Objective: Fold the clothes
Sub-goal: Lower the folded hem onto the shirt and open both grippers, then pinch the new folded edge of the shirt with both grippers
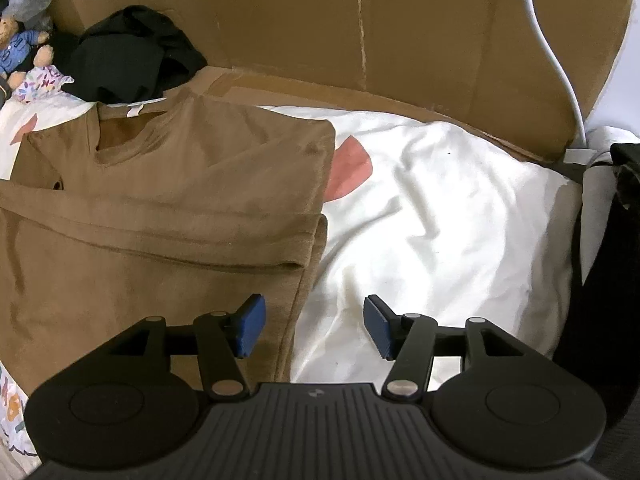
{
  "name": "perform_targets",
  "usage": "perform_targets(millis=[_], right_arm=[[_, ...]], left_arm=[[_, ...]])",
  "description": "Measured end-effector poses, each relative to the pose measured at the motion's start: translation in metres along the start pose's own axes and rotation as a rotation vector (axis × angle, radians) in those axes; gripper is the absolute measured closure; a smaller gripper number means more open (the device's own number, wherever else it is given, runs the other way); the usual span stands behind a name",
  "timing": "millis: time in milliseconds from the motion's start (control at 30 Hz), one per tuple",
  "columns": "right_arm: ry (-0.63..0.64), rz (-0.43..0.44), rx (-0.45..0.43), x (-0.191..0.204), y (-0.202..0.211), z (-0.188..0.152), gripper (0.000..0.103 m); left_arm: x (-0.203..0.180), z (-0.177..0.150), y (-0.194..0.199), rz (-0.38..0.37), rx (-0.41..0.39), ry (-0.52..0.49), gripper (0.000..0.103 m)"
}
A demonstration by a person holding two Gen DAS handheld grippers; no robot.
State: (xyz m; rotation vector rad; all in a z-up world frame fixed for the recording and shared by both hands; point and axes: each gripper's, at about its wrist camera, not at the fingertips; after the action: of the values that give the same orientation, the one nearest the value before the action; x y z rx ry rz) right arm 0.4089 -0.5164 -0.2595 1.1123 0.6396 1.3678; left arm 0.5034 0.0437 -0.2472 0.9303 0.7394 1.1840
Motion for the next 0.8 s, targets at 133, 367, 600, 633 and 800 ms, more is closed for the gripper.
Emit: perform_targets(millis=[133,367,600,633,800], right_arm=[[0.014,0.006,-0.011,0.001,0.002,-0.003,0.041],[0.034,-0.018,-0.003,0.002,-0.002,-0.009,0.041],[0.028,-0.065,-0.053,0.005,-0.01,-0.001,0.041],[0.024,-0.071,-0.061,0.005,-0.011,0.001,0.041],[0.015,-0.077,-0.092,0.002,-0.019,0.008,0.041]], left_arm=[[0.0,-0.004,-0.001,0.013,0.008,-0.014,0.045],[-0.001,-0.003,0.0,0.036,-0.01,-0.031,0.045],[-0.01,0.012,-0.011,0.076,-0.021,-0.068,0.045],[-0.011,0.014,-0.013,0.077,-0.023,-0.073,0.045],[-0.016,0.028,-0.025,0.085,-0.042,-0.065,0.045]])
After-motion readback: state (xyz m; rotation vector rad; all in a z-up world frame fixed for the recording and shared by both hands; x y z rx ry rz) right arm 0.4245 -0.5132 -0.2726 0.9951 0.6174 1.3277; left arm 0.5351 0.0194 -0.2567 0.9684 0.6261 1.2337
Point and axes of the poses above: each gripper's, at about its wrist camera, not at the fingertips, and y roughly against the way its jaws point, x to its left, z to its top, and after that the axes turned 10 degrees about -y, right-handed
